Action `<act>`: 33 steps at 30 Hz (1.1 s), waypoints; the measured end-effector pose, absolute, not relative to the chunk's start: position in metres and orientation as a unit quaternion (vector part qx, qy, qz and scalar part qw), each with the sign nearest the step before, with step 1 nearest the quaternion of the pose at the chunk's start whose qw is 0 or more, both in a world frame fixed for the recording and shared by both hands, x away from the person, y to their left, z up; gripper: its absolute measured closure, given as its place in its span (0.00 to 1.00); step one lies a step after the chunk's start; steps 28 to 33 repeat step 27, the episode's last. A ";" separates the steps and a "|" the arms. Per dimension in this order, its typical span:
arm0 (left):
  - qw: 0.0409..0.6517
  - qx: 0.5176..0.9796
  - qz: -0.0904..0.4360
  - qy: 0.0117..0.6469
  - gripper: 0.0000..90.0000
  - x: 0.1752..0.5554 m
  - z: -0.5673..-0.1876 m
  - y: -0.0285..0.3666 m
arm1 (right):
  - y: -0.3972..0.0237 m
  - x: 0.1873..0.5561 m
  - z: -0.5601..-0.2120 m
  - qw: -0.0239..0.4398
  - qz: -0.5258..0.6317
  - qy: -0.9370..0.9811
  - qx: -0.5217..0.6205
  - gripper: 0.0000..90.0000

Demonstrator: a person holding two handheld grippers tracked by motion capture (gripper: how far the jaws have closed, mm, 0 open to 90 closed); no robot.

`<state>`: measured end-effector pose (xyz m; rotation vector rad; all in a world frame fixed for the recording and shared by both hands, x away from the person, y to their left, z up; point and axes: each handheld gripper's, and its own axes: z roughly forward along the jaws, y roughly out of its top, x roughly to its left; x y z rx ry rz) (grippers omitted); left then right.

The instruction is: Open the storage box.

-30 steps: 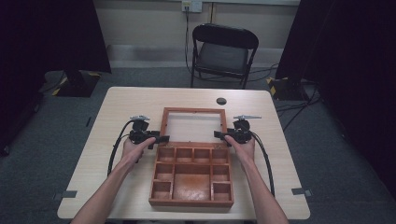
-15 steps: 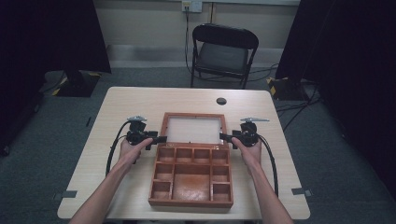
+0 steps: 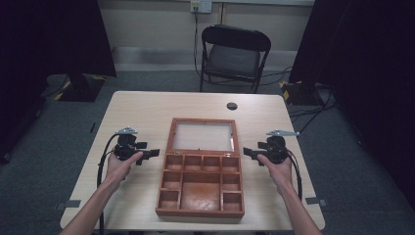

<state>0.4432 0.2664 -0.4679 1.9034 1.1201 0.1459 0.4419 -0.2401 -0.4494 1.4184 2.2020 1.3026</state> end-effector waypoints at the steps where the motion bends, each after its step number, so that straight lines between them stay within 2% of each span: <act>1: 0.444 0.770 0.061 0.454 0.20 0.440 -0.468 0.270 | -0.244 0.436 -0.448 0.109 0.438 0.750 0.482 0.19; 6: 0.412 0.779 0.075 0.466 0.20 0.425 -0.473 0.285 | -0.263 0.411 -0.447 0.145 0.426 0.748 0.487 0.20; 15: 0.341 0.802 0.123 0.475 0.20 0.399 -0.488 0.300 | -0.283 0.382 -0.475 0.144 0.370 0.763 0.511 0.18; 18: 0.341 0.800 0.152 0.470 0.20 0.395 -0.492 0.304 | -0.280 0.384 -0.485 0.162 0.330 0.770 0.522 0.18; 20: 0.343 0.800 0.170 0.462 0.19 0.395 -0.496 0.305 | -0.276 0.385 -0.490 0.195 0.293 0.775 0.525 0.16; 22: 0.336 0.805 0.191 0.451 0.18 0.395 -0.498 0.302 | -0.275 0.383 -0.493 0.210 0.300 0.772 0.520 0.14; 24: 0.350 0.796 0.199 0.453 0.13 0.395 -0.502 0.301 | -0.275 0.380 -0.499 0.225 0.324 0.764 0.511 0.13; 33: 0.349 0.796 0.199 0.453 0.13 0.395 -0.502 0.301 | -0.277 0.379 -0.500 0.227 0.329 0.763 0.507 0.13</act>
